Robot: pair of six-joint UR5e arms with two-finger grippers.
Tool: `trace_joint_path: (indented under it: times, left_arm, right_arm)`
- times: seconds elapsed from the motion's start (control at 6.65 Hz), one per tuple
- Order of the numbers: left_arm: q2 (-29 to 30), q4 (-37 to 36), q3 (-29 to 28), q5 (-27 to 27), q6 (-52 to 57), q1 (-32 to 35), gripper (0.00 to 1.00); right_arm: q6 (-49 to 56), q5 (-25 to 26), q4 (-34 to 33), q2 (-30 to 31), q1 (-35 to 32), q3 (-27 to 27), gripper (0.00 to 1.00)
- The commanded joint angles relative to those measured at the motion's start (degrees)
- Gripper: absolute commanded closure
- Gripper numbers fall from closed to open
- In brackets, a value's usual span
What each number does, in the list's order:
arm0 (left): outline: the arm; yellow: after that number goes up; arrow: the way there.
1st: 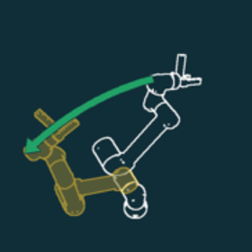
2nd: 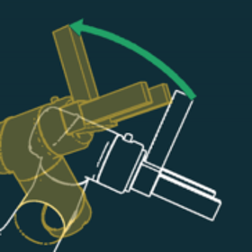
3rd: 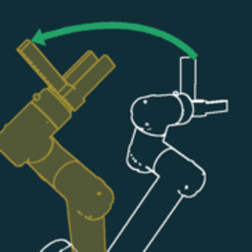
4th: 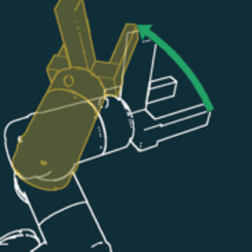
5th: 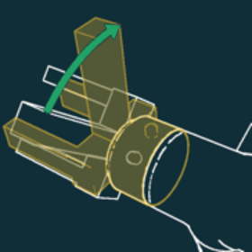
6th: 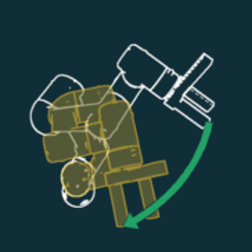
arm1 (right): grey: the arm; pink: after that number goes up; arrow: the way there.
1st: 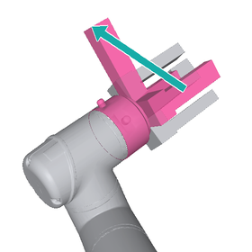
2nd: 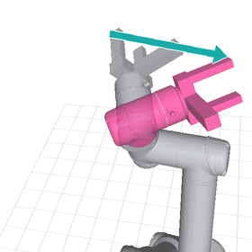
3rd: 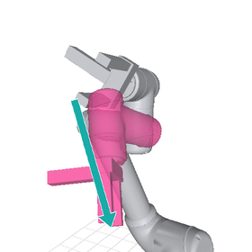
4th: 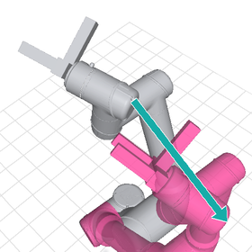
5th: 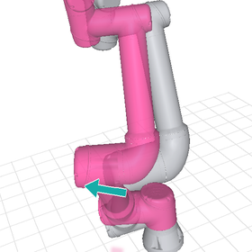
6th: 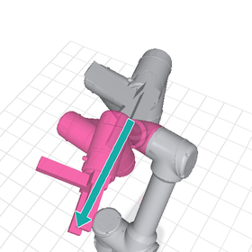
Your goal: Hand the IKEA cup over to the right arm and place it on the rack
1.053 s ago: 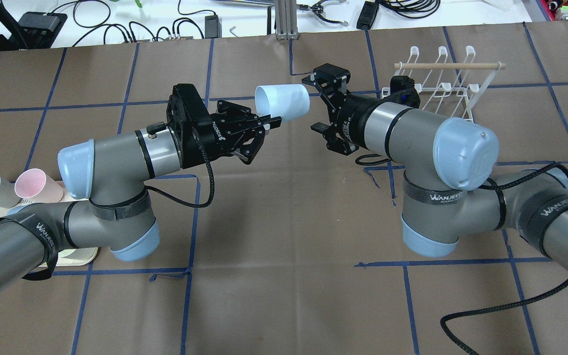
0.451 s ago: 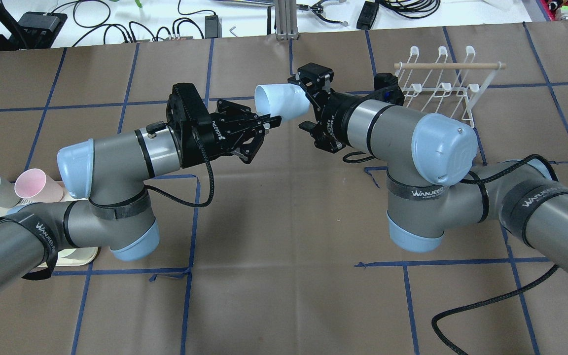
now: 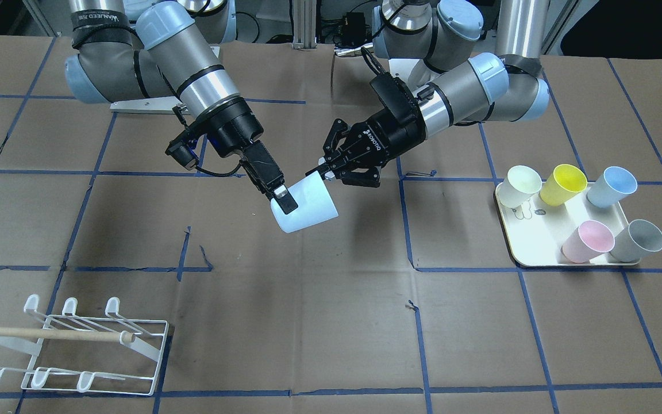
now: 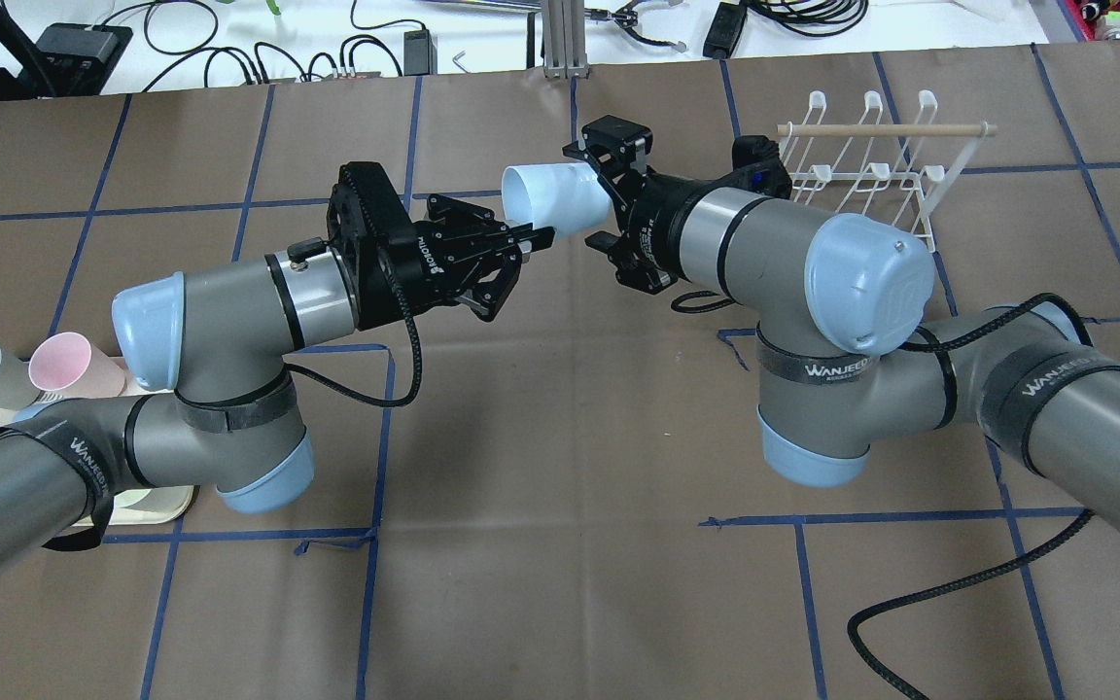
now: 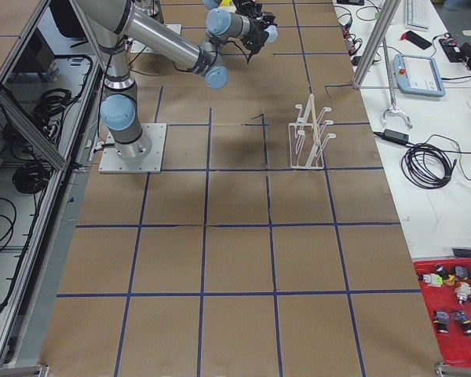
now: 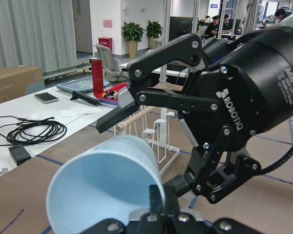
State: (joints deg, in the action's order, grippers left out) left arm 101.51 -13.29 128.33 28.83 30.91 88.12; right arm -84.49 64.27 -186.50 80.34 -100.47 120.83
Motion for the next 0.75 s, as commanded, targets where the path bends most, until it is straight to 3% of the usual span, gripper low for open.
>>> trace_joint_path:
  times: [0.0, 0.3, 0.45, 0.6]
  left_arm:
    - [0.00, -0.07, -0.09, 0.00, -0.50, 0.04, 0.92]
    - [0.00, 0.02, -0.09, 0.00, -0.50, 0.04, 0.92]
    - [0.00, -0.07, -0.09, 0.00, -0.50, 0.04, 0.92]
    - [0.00, 0.02, -0.09, 0.00, -0.50, 0.04, 0.92]
  right_arm:
    - [-0.07, -0.03, 0.00, -1.93, -0.94, -1.64, 0.03]
    - [-0.07, -0.11, 0.00, -2.64, -0.95, -2.09, 0.05]
    - [-0.07, -0.55, -0.09, -2.73, -0.95, -2.09, 0.15]
    - [0.02, -0.73, -0.26, -2.73, -0.95, -2.00, 0.33]
